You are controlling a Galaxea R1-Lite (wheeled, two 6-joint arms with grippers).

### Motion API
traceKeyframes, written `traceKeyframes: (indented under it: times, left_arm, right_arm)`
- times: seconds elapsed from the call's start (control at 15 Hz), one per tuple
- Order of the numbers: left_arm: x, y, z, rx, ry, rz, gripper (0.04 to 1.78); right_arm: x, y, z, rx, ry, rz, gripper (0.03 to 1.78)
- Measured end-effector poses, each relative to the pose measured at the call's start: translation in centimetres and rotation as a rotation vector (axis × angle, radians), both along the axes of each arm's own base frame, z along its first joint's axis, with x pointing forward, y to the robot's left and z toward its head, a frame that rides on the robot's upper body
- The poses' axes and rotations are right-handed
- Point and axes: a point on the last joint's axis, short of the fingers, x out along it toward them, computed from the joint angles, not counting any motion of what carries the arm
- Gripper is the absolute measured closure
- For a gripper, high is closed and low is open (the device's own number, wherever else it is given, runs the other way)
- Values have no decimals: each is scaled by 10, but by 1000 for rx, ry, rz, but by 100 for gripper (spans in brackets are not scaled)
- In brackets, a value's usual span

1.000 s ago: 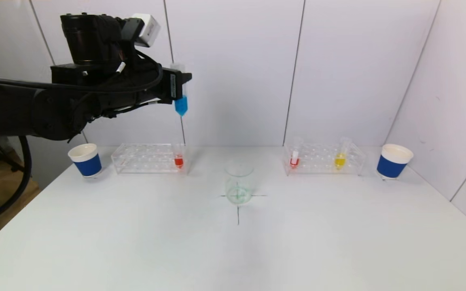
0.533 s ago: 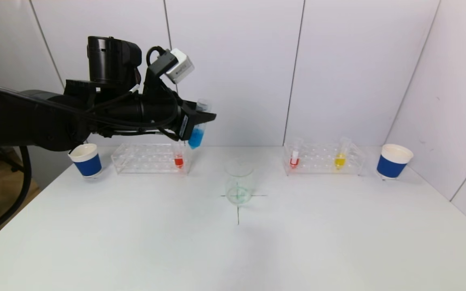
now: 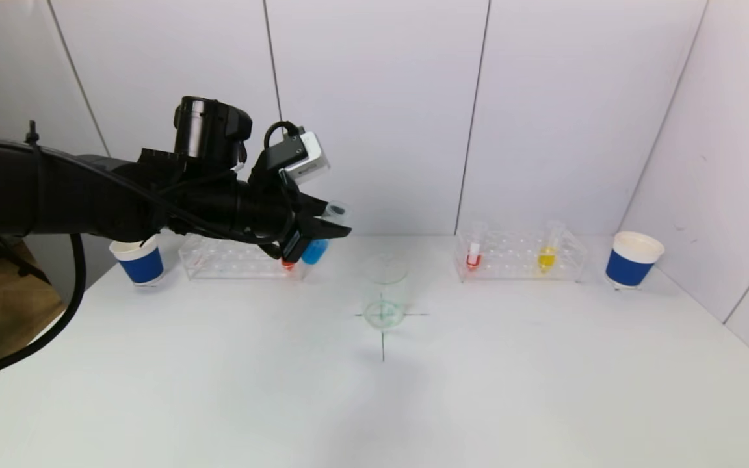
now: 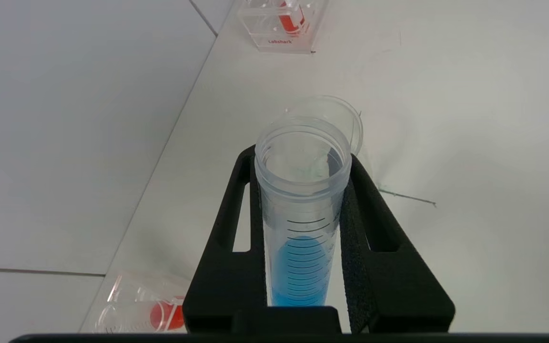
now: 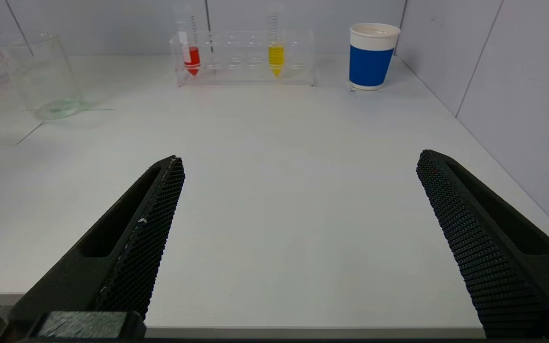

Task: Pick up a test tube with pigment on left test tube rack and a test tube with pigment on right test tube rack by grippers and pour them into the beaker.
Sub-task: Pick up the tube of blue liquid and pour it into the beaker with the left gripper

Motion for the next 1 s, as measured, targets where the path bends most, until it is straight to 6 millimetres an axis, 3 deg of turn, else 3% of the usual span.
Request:
traceKeyframes:
  times: [0.47,1.0]
  left_arm:
    - [33,7,-17,183,-20,-161,137]
    - [59,-19,-39,247,-90,-256,137]
  right_arm:
    - [0,0,0,0,0,0,4]
    - [0,0,0,0,0,0,4]
